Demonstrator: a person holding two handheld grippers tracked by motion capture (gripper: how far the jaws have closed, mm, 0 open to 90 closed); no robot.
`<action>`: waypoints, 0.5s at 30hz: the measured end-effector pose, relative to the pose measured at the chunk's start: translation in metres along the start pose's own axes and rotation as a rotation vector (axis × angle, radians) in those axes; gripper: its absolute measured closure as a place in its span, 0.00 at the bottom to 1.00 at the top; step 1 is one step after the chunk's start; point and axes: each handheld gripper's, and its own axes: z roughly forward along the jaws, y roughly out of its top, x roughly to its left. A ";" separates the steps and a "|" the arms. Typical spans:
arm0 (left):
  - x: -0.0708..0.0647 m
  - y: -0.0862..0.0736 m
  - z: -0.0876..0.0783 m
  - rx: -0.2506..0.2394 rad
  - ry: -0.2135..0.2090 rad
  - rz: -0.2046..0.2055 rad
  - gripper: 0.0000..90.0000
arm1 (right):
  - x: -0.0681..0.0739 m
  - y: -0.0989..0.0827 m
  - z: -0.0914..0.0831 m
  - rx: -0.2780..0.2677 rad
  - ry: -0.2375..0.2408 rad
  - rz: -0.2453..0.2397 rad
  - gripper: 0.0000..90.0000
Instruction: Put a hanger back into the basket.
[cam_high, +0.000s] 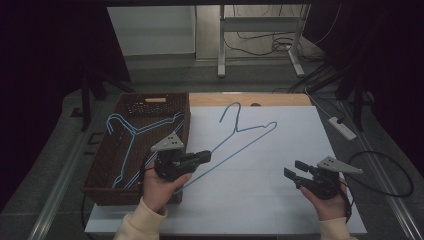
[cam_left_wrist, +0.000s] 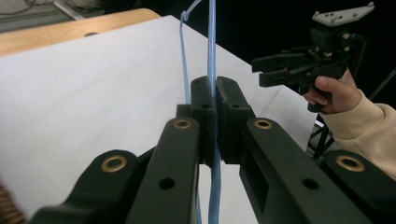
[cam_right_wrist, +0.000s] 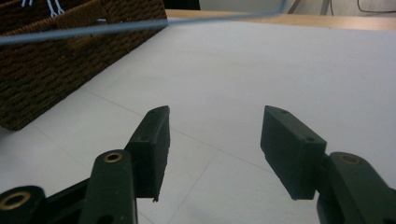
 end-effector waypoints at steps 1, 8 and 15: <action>0.002 0.001 -0.006 -0.007 0.007 0.002 0.96 | 0.000 0.000 0.001 0.004 0.001 -0.001 0.48; 0.011 0.006 -0.028 -0.044 0.029 0.002 0.96 | -0.003 -0.003 0.004 0.025 -0.003 0.002 0.48; 0.023 0.008 -0.052 -0.098 0.053 -0.018 0.96 | -0.003 -0.004 0.007 0.044 -0.005 -0.010 0.48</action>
